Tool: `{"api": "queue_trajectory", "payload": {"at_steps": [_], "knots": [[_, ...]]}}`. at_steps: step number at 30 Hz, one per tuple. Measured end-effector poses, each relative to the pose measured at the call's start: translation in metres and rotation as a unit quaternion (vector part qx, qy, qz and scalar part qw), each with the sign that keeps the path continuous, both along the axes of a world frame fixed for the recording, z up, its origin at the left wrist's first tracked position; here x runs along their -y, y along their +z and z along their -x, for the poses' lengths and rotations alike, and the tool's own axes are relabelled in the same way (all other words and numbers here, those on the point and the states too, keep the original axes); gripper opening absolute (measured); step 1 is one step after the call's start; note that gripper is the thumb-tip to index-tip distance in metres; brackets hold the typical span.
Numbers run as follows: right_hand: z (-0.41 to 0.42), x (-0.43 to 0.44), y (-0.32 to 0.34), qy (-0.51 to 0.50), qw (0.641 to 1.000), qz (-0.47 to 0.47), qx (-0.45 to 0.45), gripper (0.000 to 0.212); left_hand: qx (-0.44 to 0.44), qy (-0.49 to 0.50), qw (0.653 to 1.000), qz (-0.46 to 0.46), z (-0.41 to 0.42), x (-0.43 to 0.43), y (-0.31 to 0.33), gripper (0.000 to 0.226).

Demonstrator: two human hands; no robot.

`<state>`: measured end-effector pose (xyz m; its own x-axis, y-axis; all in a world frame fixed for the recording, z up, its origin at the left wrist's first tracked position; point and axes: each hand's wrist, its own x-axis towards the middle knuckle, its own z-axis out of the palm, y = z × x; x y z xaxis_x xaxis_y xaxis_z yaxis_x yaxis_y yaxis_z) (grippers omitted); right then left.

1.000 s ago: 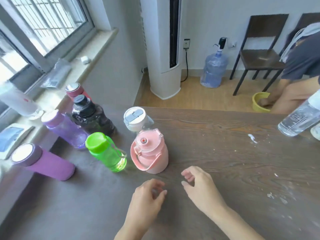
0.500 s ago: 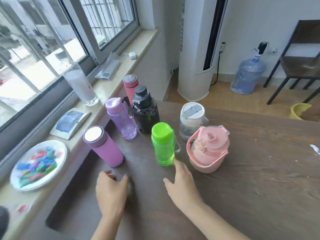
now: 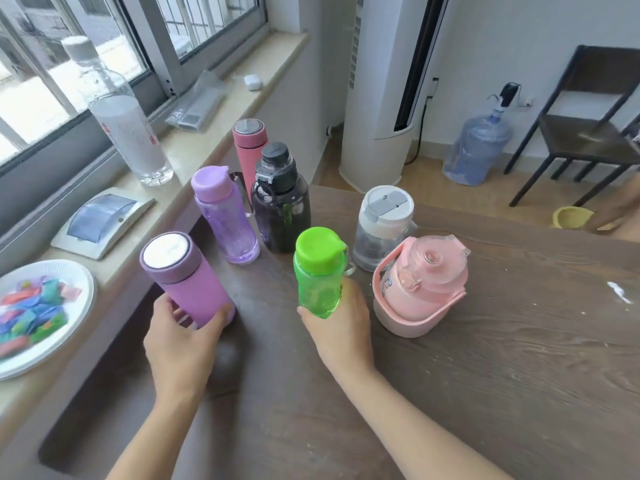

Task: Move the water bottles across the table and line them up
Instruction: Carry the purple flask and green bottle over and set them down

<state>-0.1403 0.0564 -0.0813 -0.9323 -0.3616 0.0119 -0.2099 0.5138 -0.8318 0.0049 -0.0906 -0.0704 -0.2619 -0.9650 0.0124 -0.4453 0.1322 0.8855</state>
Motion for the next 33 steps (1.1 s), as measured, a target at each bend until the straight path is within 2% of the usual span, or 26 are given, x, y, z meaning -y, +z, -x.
{"api": "queue_trajectory", "payload": {"at_steps": [4,9,14,16,19,23,25,29,33], "knots": [[-0.014,-0.023,0.013,0.047,0.999,-0.008,-0.009,0.049,-0.002,-0.062,0.998,0.022,-0.008,-0.033,0.009,0.053],[-0.021,-0.08,0.033,0.108,0.993,-0.026,0.025,0.043,0.002,-0.143,0.989,0.024,-0.014,-0.093,0.019,0.052],[-0.006,-0.167,0.045,0.13,0.989,-0.047,0.05,0.051,0.001,-0.167,0.986,-0.013,0.003,-0.174,0.03,0.076],[0.0,-0.196,0.047,0.132,0.988,-0.06,0.05,0.054,0.002,-0.157,0.987,-0.028,0.012,-0.201,0.037,0.079],[0.026,-0.262,0.05,0.108,0.99,-0.06,0.063,0.057,-0.004,-0.186,0.983,-0.009,0.047,-0.256,0.037,0.077],[0.064,-0.344,0.047,0.062,0.994,-0.06,0.071,0.054,-0.008,-0.283,0.959,-0.012,0.103,-0.326,0.033,0.069],[0.083,-0.382,0.046,0.025,0.995,-0.052,0.084,0.052,0.002,-0.329,0.944,-0.019,0.133,-0.358,0.029,0.067],[0.124,-0.456,0.044,-0.066,0.993,-0.04,0.09,0.048,0.005,-0.383,0.923,-0.034,0.197,-0.422,0.029,0.05],[0.168,-0.52,0.048,-0.146,0.985,-0.04,0.083,0.045,-0.007,-0.412,0.91,-0.048,0.263,-0.481,0.031,0.05]]}}
